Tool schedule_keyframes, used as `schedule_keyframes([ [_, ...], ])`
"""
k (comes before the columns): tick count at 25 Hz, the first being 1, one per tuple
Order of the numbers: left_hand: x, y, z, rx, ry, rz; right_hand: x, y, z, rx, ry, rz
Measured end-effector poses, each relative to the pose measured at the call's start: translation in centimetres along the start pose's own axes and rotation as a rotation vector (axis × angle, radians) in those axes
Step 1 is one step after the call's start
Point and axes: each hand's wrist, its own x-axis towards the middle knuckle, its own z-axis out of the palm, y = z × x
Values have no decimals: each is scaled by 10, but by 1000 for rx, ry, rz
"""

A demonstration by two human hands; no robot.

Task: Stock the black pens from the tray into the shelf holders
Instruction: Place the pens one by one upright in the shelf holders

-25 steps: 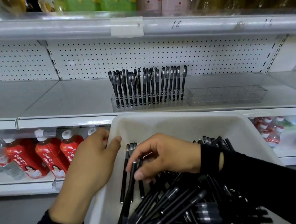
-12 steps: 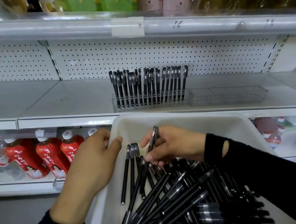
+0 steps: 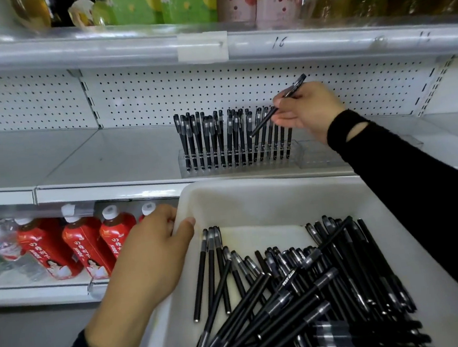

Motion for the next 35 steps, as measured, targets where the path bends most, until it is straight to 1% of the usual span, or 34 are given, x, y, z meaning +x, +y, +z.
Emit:
schedule_keyframes([
  [2,0,-1,1,2,0,-7,18,7,8,-99,56,-19],
  [7,1,-2,1,-11,3,-6,51,37,28,-366,83,4],
  [10,2,-2,1,-5,7,-1,61,47,34,-452,93,-13],
  [14,2,-2,1,-13,6,-4,69,46,40,-636,49,-95],
  [18,2,-2,1,-14,2,-10,75,53,46,-845,7,-55],
  [23,3,-2,2,-24,-4,-5,78,65,48,-981,18,-27],
  [35,2,-1,3,-18,6,3,75,62,47,-1072,-33,56],
])
